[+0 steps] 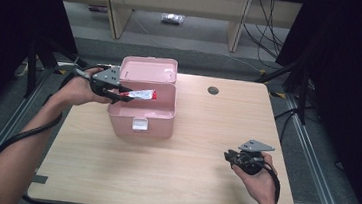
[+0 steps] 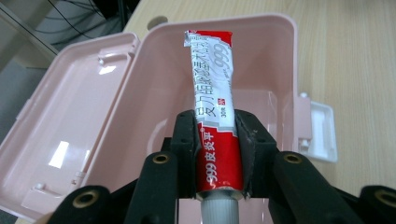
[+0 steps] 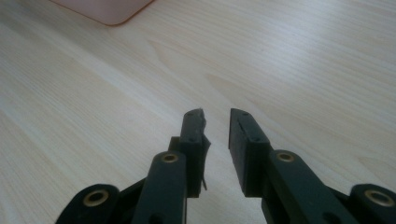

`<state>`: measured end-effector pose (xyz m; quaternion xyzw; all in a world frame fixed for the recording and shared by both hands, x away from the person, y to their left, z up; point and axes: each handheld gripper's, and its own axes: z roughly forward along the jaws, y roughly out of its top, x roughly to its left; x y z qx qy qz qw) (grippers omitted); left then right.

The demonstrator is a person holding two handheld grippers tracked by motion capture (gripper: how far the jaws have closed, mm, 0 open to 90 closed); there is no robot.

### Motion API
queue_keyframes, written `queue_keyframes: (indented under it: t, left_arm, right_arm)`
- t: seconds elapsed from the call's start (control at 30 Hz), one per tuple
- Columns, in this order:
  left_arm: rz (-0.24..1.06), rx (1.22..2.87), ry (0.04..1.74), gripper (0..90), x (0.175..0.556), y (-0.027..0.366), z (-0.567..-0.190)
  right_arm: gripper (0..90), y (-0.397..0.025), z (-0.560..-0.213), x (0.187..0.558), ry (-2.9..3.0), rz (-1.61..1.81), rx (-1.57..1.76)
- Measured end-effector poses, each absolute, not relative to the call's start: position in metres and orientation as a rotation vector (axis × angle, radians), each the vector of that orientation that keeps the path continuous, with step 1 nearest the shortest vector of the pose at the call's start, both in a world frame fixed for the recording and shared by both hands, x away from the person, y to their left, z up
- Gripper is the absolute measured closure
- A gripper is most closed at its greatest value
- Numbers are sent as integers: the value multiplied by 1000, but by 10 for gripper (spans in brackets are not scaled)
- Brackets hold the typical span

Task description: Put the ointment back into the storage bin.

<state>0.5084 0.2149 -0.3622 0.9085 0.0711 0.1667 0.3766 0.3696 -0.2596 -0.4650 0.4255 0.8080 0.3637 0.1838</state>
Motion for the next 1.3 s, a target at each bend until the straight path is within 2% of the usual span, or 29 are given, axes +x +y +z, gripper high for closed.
queue_keyframes:
  t: [0.37,0.87,1.3]
  left_arm:
    - [395,2469,148,706,518,209,-358]
    - [278,2557,124,706,522,198,-368]
    - [228,2594,135,706,527,191,-378]
  right_arm:
    - [755,-257,-465,372,2306,1035,1201]
    - [755,-255,-467,376,2310,1048,1162]
    - [753,-255,-466,374,2297,1042,1203]
